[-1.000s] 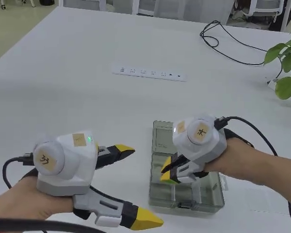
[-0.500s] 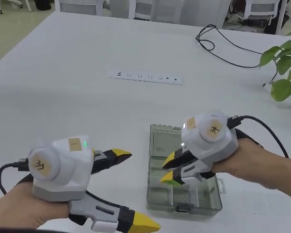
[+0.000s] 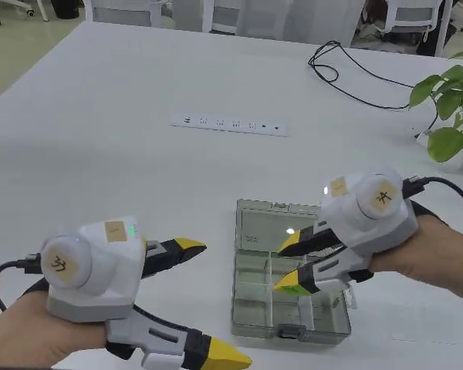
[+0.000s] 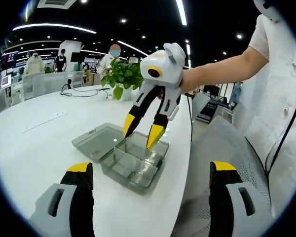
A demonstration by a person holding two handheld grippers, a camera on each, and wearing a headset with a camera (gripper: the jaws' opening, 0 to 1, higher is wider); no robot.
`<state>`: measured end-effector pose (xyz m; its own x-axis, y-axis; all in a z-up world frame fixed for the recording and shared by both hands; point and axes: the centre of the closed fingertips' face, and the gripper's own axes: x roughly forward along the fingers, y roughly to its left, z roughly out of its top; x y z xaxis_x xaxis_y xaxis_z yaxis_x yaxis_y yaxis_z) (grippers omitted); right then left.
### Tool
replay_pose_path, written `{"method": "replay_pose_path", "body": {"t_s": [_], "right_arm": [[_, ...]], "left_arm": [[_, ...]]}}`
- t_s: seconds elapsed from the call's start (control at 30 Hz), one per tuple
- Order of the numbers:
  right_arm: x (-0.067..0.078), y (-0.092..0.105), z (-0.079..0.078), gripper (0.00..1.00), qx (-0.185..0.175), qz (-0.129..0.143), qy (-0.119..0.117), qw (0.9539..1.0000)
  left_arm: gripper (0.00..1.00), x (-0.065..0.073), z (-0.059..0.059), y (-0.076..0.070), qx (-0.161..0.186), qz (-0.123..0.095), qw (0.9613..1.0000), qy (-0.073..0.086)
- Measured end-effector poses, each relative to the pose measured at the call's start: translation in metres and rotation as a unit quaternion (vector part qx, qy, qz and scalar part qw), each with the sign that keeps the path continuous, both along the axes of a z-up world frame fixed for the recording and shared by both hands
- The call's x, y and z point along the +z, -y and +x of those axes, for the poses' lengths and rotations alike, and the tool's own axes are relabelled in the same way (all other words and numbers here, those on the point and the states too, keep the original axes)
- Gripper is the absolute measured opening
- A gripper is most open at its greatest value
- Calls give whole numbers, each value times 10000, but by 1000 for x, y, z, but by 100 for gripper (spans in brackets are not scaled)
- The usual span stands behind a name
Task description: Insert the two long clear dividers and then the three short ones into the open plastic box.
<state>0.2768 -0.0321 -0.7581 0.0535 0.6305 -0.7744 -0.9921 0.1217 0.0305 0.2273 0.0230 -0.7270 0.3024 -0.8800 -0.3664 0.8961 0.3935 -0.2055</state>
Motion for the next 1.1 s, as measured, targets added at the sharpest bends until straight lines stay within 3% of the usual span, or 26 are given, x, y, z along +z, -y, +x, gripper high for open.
{"method": "replay_pose_path", "body": {"t_s": [0.37, 1.1], "right_arm": [[3, 34, -1, 42, -103, -82, -2, 9999], [-12, 131, -9, 52, -307, -681, -112, 9971]], "left_arm": [[100, 2, 0, 0, 2, 12, 10000, 13], [100, 2, -1, 3, -40, 24, 10000, 9]]}}
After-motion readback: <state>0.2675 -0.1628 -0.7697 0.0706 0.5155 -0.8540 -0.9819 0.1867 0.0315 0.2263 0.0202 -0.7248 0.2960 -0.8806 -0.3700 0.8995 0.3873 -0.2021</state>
